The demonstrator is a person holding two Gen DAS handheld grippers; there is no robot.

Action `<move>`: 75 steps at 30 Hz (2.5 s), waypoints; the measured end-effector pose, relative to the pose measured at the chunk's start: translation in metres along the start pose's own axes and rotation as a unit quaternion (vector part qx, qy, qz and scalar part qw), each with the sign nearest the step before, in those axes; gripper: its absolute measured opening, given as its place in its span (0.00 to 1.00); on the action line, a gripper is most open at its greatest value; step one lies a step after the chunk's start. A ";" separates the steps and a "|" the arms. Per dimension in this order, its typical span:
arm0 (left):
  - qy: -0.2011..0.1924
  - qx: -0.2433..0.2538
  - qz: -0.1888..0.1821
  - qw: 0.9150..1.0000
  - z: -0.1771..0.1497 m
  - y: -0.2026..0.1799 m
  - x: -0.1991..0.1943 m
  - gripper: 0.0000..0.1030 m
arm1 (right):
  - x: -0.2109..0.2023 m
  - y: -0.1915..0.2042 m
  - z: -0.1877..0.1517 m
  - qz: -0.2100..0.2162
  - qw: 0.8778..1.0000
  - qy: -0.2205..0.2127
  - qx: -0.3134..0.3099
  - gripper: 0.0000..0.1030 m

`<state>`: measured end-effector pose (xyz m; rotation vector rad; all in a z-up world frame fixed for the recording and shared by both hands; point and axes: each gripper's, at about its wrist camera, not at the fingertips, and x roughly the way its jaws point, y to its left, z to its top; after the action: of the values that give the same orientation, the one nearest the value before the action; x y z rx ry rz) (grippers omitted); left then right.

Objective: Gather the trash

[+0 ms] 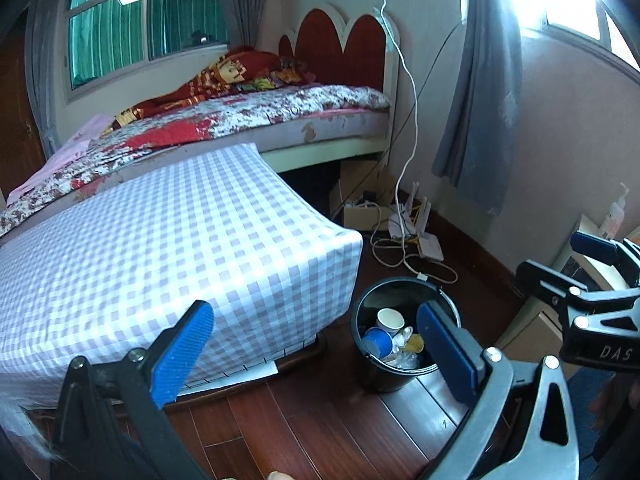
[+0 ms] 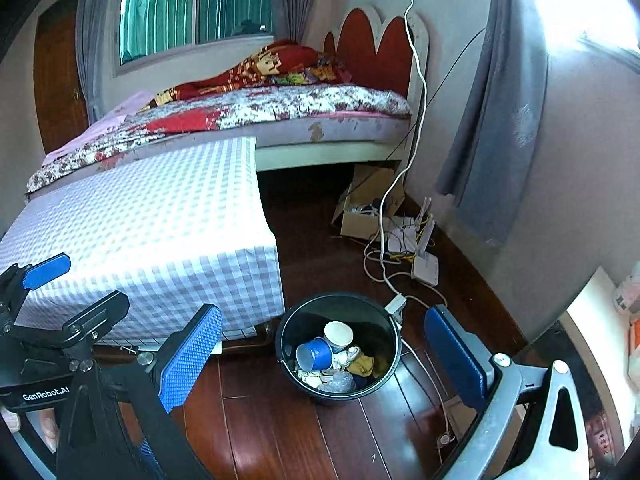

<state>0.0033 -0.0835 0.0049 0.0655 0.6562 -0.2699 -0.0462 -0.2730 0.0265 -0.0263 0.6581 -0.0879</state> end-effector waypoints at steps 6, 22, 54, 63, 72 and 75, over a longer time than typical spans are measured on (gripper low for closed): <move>-0.011 -0.017 0.003 1.000 -0.002 0.001 -0.024 0.99 | -0.036 -0.002 0.002 0.000 1.000 -0.026 0.002 0.99; -0.047 -0.005 0.004 0.999 0.005 -0.006 -0.047 0.99 | -0.056 -0.009 0.002 -0.001 0.999 -0.043 0.009 0.99; -0.043 0.006 0.003 0.999 0.003 -0.016 -0.047 0.99 | -0.055 -0.011 -0.002 -0.005 0.999 -0.035 0.013 0.99; -0.042 0.006 0.002 0.999 0.002 -0.015 -0.047 0.99 | -0.053 -0.011 -0.003 -0.004 0.999 -0.034 0.013 0.99; -0.041 0.007 0.002 0.999 0.002 -0.015 -0.047 0.99 | -0.053 -0.010 -0.004 -0.004 0.999 -0.032 0.012 0.99; -0.039 0.008 0.002 0.999 -0.001 -0.012 -0.048 0.99 | -0.051 -0.011 -0.004 -0.004 0.999 -0.031 0.012 0.99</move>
<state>-0.0367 -0.0839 0.0341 0.0714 0.5773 -0.2728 -0.0901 -0.2790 0.0547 -0.0076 0.5950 -0.1019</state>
